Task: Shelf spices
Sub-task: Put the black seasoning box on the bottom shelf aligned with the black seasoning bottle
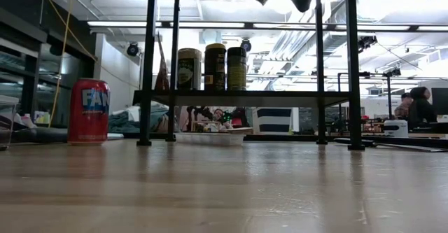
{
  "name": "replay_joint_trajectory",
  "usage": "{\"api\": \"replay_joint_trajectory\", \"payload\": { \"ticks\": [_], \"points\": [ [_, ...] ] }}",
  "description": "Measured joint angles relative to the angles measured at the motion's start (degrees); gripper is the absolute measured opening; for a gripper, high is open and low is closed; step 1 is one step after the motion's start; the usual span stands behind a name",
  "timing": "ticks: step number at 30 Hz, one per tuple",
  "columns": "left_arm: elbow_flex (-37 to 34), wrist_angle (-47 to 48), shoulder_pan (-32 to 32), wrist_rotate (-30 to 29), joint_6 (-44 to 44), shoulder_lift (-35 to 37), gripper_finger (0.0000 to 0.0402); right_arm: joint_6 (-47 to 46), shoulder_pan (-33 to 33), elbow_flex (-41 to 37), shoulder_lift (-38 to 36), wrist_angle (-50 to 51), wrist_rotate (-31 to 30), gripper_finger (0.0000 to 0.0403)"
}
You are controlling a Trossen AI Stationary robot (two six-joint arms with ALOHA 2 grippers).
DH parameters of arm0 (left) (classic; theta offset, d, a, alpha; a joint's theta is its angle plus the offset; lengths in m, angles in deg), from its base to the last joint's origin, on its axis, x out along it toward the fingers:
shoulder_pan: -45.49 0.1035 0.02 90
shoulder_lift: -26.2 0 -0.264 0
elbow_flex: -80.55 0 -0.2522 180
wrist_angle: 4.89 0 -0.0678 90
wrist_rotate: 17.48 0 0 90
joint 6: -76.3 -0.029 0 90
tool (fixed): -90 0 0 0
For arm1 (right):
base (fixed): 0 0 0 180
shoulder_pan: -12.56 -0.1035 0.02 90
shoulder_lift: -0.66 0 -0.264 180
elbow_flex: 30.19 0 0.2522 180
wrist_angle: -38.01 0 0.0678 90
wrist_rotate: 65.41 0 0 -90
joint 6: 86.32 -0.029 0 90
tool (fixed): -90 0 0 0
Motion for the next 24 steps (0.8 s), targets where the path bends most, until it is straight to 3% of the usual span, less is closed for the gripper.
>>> {"api": "replay_joint_trajectory", "payload": {
  "ticks": [3,5,8,14,19,24],
  "points": [
    [0.0,0.1,0.0,1.0,-1.0,0.1,0.0109,0.9,-0.1,0.0,0.0,-0.2,0.8,0.0111],
    [0.0,-0.2,0.1,2.0,-0.8,0.1,0.0114,0.7,-0.1,0.0,0.0,-0.4,0.6,0.0108],
    [0.0,0.7,0.3,3.1,0.8,0.4,0.0153,-1.0,-0.2,0.0,0.0,-0.2,0.1,0.0108],
    [0.1,15.2,-1.0,6.5,8.4,3.9,0.0223,-8.0,-2.3,-0.1,0.0,6.6,-2.4,0.0108],
    [-0.8,19.7,-6.2,-4.5,9.4,9.2,0.0225,-21.0,-8.5,-0.1,0.0,14.3,-16.7,0.0108],
    [-9.3,19.3,-11.2,-18.6,19.4,18.0,0.0211,-45.3,-18.0,-2.5,-0.1,18.2,-45.1,0.0108]
  ]
}}
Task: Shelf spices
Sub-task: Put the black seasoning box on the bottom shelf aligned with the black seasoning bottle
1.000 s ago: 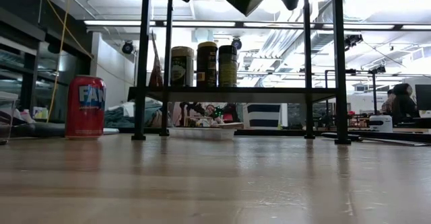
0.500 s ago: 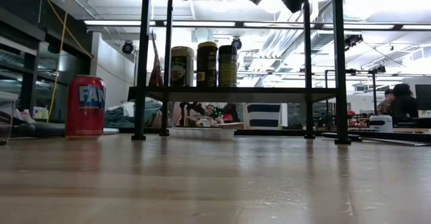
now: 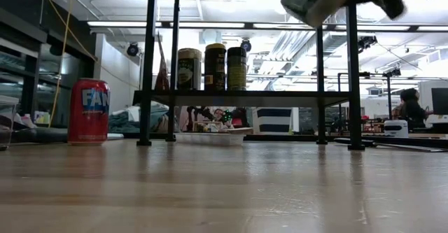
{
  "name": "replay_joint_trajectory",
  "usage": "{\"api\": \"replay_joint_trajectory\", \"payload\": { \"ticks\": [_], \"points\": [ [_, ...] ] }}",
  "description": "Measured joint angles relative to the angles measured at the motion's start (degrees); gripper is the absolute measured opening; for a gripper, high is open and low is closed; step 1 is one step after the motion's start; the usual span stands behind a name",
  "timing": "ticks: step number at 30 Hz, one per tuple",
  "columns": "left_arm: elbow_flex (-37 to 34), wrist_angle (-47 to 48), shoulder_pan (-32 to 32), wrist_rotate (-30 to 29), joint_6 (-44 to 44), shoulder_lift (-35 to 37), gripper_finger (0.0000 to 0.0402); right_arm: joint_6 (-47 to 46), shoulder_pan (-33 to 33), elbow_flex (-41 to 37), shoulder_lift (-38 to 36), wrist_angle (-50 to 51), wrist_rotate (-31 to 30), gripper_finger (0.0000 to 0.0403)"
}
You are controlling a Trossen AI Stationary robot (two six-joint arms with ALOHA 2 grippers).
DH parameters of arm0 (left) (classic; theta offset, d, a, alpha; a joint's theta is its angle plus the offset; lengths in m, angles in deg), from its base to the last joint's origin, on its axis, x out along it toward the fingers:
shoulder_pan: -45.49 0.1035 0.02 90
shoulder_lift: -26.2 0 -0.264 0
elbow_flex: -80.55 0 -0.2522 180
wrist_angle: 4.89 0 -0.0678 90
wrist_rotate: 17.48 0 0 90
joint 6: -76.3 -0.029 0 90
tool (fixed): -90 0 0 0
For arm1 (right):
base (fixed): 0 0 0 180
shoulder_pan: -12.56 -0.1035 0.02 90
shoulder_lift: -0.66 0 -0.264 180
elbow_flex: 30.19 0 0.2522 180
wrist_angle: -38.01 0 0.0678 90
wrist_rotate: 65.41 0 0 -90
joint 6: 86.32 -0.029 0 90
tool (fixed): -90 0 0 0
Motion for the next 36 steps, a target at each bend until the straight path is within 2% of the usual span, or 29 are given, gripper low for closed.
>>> {"api": "replay_joint_trajectory", "payload": {
  "ticks": [2,3,5,7,12,17,22,25,33,36],
  "points": [
    [-5.1,-1.3,-1.7,-3.2,5.3,4.5,0.0207,-9.4,-1.8,-1.7,1.2,2.5,-9.5,0.0108],
    [-7.7,-2.1,-2.4,-4.3,7.9,6.7,0.0205,-13.2,-1.6,-2.0,2.3,4.5,-12.1,0.0108],
    [-12.4,-4.1,-3.3,-5.0,12.4,10.7,0.0203,-17.9,1.4,-2.1,5.0,7.0,-14.2,0.0108],
    [-16.1,-5.5,-4.1,-4.7,15.6,14.2,0.0203,-18.0,5.9,-2.1,7.7,5.9,-15.4,0.0108],
    [-21.0,-5.4,-5.3,-1.0,18.2,19.9,0.0203,-10.7,15.1,-2.1,14.9,-5.1,-20.3,0.0108],
    [-21.2,-4.6,-6.4,0.9,16.9,22.4,0.0203,-2.2,19.3,-2.1,21.2,-19.5,-28.1,0.0108],
    [-21.2,-4.5,-7.1,0.5,15.0,23.6,0.0203,14.1,22.3,-2.1,24.8,-34.1,-29.5,0.0108],
    [-21.2,-4.5,-7.2,0.6,14.6,23.6,0.0203,21.7,23.4,-2.1,26.5,-39.1,-30.7,0.0108],
    [-21.2,-3.9,-8.5,0.8,14.0,23.6,0.0203,21.0,23.7,-2.0,30.1,-39.0,-32.5,0.0108],
    [-21.2,-4.0,-8.6,0.5,13.6,23.6,0.0203,18.4,23.9,-2.0,31.7,-38.9,-32.5,0.0153]
  ]
}}
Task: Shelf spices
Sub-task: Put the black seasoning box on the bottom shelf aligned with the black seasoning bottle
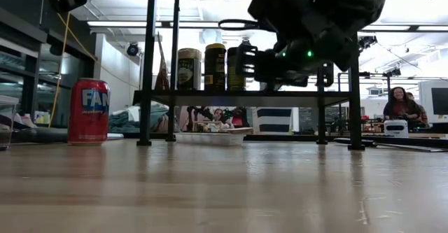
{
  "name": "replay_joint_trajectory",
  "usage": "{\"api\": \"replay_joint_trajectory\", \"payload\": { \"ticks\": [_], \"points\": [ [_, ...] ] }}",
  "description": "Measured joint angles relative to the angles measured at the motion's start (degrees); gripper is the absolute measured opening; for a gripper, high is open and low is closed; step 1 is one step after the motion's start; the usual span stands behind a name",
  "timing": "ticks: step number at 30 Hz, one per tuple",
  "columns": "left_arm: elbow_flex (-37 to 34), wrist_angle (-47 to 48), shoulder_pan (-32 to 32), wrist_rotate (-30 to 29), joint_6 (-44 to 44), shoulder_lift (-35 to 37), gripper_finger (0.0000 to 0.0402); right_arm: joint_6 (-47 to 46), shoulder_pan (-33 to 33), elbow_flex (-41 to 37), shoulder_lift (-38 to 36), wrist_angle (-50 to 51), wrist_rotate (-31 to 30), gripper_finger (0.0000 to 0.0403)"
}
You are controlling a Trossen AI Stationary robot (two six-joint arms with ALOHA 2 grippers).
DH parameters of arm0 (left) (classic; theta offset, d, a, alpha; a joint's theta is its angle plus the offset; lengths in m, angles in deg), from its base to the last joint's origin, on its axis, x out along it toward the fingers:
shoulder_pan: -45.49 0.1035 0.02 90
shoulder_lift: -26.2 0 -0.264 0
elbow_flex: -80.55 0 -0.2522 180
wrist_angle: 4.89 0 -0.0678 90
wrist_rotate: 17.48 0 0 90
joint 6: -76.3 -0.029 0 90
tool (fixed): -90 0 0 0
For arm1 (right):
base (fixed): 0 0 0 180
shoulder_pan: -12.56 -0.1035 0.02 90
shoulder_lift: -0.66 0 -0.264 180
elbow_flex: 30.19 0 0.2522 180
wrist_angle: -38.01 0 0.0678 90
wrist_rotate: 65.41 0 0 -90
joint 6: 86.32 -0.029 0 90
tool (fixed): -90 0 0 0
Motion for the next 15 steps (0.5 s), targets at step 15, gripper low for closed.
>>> {"api": "replay_joint_trajectory", "payload": {
  "ticks": [15],
  "points": [
    [0.0,-0.6,0.0,0.2,0.1,0.6,0.0203,3.4,-0.8,0.0,-2.4,-0.2,4.1,0.0269]
  ]
}}
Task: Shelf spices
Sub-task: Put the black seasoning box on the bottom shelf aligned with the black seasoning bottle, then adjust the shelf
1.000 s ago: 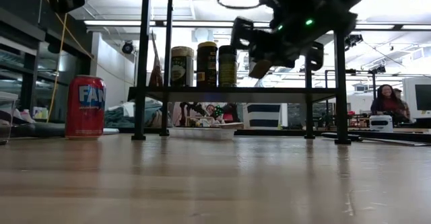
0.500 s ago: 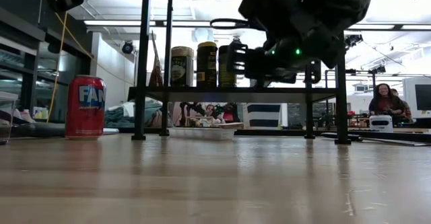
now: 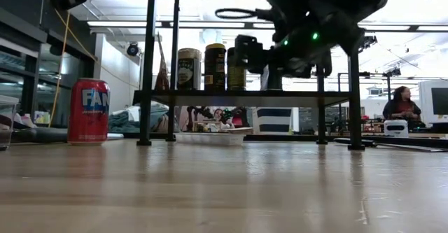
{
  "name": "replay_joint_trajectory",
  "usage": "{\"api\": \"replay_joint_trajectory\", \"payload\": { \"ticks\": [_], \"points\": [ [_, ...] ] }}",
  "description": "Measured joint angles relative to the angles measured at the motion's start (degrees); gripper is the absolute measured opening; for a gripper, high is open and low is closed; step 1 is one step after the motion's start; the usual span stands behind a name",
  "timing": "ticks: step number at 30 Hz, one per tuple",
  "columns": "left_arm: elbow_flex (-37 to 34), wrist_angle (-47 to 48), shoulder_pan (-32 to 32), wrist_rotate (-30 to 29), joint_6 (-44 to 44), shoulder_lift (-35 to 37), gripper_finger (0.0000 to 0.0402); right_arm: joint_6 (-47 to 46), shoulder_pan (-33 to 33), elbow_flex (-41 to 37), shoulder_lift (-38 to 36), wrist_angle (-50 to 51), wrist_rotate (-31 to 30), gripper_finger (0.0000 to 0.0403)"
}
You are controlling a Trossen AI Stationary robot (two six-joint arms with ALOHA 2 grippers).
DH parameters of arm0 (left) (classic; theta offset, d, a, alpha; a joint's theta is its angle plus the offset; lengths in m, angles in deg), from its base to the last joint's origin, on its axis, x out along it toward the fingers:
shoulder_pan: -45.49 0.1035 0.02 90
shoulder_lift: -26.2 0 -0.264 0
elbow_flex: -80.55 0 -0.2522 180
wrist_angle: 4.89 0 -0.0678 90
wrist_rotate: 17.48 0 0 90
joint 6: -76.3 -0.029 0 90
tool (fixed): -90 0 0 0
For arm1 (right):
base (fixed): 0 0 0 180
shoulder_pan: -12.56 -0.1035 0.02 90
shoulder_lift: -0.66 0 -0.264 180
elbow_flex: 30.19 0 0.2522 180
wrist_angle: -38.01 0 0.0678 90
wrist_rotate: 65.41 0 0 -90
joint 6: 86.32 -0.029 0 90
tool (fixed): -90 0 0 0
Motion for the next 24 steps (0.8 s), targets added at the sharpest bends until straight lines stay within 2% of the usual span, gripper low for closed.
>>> {"api": "replay_joint_trajectory", "payload": {
  "ticks": [7,11,21,24],
  "points": [
    [0.2,-1.2,-0.2,-0.2,1.8,3.6,0.0203,11.7,-3.4,0.0,-4.9,1.4,3.0,0.0270],
    [0.3,-1.1,-1.5,-0.7,3.1,4.9,0.0203,13.2,-6.5,0.0,-9.0,6.0,4.1,0.0271],
    [0.3,-4.5,-3.4,-12.5,4.4,4.9,0.0203,-2.4,-11.7,0.0,-23.1,31.9,8.7,0.0270],
    [0.3,-8.0,-3.4,-13.9,6.0,4.0,0.0203,-6.3,-12.0,0.0,-28.0,37.0,13.5,0.0270]
  ]
}}
